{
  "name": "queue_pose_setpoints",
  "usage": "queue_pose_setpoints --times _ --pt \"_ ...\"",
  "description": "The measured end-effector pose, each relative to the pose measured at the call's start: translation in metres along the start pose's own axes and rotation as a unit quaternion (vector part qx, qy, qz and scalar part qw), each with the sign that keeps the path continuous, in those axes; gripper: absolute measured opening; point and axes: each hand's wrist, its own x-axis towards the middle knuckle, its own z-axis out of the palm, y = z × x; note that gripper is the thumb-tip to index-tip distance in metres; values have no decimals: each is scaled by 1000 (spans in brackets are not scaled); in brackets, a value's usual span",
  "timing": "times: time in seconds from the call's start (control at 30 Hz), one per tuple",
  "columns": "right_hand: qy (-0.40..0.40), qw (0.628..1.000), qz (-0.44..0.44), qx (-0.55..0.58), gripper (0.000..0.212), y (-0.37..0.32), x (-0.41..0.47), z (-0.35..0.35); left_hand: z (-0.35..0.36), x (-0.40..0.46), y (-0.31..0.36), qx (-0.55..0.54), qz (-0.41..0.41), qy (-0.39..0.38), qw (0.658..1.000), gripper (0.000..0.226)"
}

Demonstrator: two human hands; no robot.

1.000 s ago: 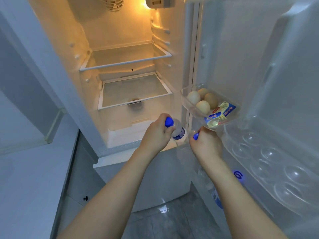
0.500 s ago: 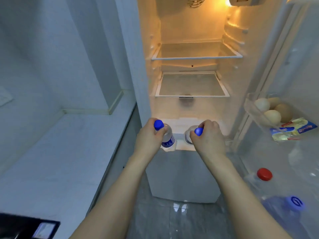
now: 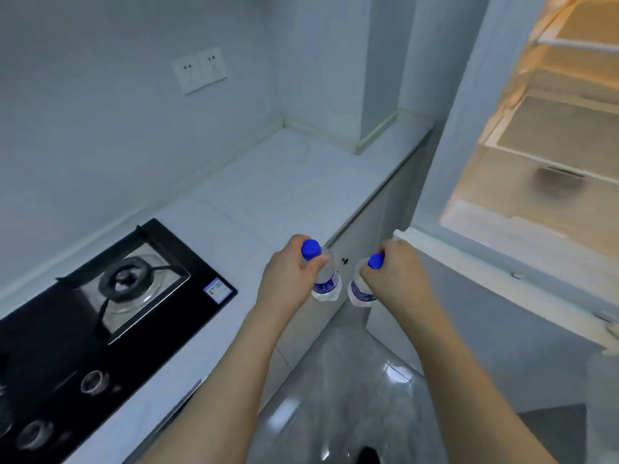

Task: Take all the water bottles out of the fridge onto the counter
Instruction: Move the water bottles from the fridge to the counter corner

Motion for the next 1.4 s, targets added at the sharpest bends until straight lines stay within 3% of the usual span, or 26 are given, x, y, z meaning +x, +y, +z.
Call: queue_pose_setpoints --times 0.07,0.2,0.33,0.8,1.4 --pt "-28 999 -19 -6 23 -21 -2 17 -18 -9 -20 2 -24 17 1000 23" --pt "-47 997 -61 -1 3 -62 -16 44 -61 -26 -47 12 -55 41 998 26" --pt "-68 991 -119 0 12 -109 -41 76 -112 -52 -83 19 -78 80 994 24" --pt "-156 946 -283 -17 12 -260 -169 180 -274 -191 -182 43 -176 225 957 21" --pt "-257 873 -413 -34 16 -371 -324 282 -384 -349 -291 36 -272 342 899 31"
